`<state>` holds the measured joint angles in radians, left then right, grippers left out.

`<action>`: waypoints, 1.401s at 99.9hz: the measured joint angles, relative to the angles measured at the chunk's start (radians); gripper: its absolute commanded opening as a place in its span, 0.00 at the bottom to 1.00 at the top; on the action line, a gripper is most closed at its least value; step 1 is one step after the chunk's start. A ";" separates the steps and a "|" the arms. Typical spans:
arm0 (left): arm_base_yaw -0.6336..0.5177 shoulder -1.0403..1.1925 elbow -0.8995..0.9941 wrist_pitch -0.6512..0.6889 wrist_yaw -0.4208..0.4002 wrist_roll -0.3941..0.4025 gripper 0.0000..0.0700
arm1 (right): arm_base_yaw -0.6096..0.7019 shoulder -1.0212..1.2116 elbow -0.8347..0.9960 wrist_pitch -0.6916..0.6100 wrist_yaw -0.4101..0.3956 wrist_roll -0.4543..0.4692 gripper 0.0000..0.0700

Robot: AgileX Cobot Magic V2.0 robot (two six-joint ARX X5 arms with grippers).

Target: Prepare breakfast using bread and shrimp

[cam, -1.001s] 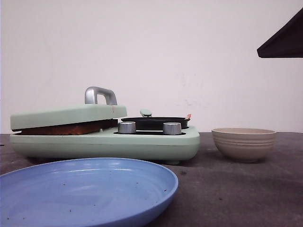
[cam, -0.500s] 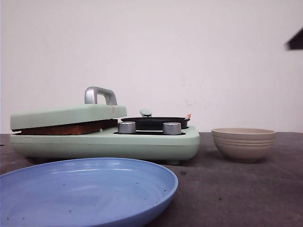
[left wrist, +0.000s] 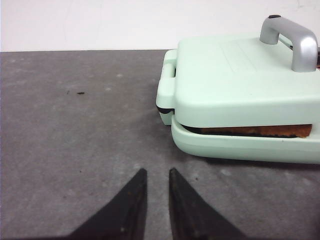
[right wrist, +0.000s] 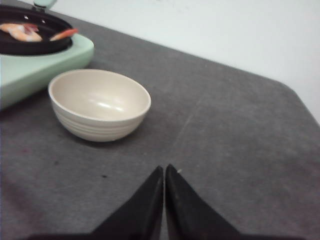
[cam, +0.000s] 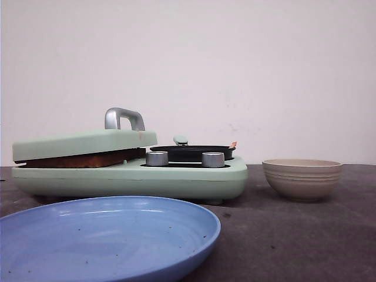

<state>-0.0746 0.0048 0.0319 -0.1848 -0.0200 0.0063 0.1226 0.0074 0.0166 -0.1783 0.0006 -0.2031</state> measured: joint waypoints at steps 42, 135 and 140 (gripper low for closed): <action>0.000 0.000 0.000 0.000 0.000 0.000 0.00 | 0.000 -0.003 -0.001 0.017 -0.025 0.002 0.00; 0.000 0.000 0.000 0.000 0.000 0.000 0.00 | 0.000 -0.003 -0.001 0.018 -0.026 0.002 0.00; 0.000 0.000 0.000 0.000 0.000 0.000 0.00 | 0.000 -0.003 -0.001 0.018 -0.026 0.002 0.00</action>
<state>-0.0746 0.0044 0.0319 -0.1848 -0.0200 0.0063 0.1223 0.0040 0.0158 -0.1604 -0.0254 -0.2008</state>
